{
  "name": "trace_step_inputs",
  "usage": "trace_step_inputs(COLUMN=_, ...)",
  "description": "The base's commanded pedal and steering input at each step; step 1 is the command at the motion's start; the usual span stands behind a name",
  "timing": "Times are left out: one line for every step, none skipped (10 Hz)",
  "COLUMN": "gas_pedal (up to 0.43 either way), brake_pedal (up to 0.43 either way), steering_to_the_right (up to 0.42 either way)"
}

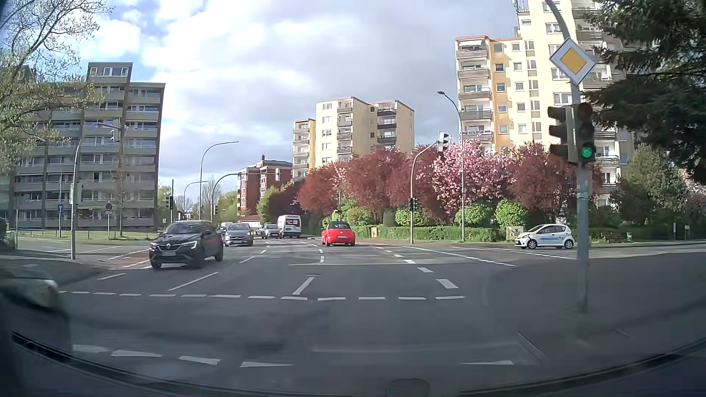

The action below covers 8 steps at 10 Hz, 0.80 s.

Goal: Follow the waypoints while adhering to traffic rules and regulations

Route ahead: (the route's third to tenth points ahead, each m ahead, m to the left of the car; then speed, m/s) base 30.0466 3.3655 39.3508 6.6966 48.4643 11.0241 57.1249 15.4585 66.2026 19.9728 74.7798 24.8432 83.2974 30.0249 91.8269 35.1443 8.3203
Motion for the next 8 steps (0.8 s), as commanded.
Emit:
trace_step_inputs(gas_pedal=0.000, brake_pedal=0.000, steering_to_the_right=-0.003)
trace_step_inputs(gas_pedal=0.000, brake_pedal=0.000, steering_to_the_right=-0.004)
trace_step_inputs(gas_pedal=0.000, brake_pedal=0.000, steering_to_the_right=-0.005)
trace_step_inputs(gas_pedal=0.000, brake_pedal=0.000, steering_to_the_right=-0.010)
trace_step_inputs(gas_pedal=0.000, brake_pedal=0.000, steering_to_the_right=-0.014)
trace_step_inputs(gas_pedal=0.000, brake_pedal=0.000, steering_to_the_right=-0.015)
trace_step_inputs(gas_pedal=0.000, brake_pedal=0.000, steering_to_the_right=-0.016)
trace_step_inputs(gas_pedal=0.000, brake_pedal=0.000, steering_to_the_right=-0.017)
